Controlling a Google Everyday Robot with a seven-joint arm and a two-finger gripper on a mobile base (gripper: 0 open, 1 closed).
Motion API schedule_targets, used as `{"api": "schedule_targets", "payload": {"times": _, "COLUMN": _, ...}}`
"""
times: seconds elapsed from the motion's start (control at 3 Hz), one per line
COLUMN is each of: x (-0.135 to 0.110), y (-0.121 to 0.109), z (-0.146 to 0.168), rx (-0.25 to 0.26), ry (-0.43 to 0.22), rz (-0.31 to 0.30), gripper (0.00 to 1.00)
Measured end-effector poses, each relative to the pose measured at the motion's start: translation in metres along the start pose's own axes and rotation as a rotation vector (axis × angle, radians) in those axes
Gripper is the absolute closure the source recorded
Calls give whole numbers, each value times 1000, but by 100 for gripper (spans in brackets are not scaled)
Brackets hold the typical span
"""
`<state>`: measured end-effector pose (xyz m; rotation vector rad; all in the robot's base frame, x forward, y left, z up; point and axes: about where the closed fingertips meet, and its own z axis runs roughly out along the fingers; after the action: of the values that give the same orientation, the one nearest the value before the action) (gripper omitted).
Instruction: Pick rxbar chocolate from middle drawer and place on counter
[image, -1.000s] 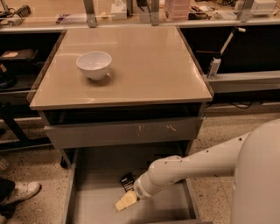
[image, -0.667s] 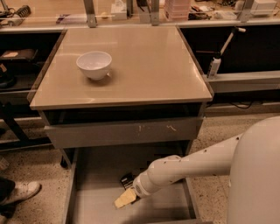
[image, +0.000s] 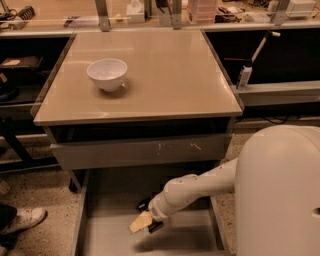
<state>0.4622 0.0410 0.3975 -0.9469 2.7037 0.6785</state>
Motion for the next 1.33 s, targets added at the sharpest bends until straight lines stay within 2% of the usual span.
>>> {"api": "schedule_targets", "payload": {"times": 0.33, "x": -4, "y": -12, "z": 9, "rx": 1, "ry": -7, "rz": 32, "gripper": 0}}
{"api": "schedule_targets", "payload": {"times": 0.67, "x": -4, "y": -12, "z": 9, "rx": 1, "ry": -7, "rz": 33, "gripper": 0}}
{"api": "schedule_targets", "payload": {"times": 1.33, "x": -3, "y": 5, "z": 17, "rx": 19, "ry": 10, "rz": -29, "gripper": 0}}
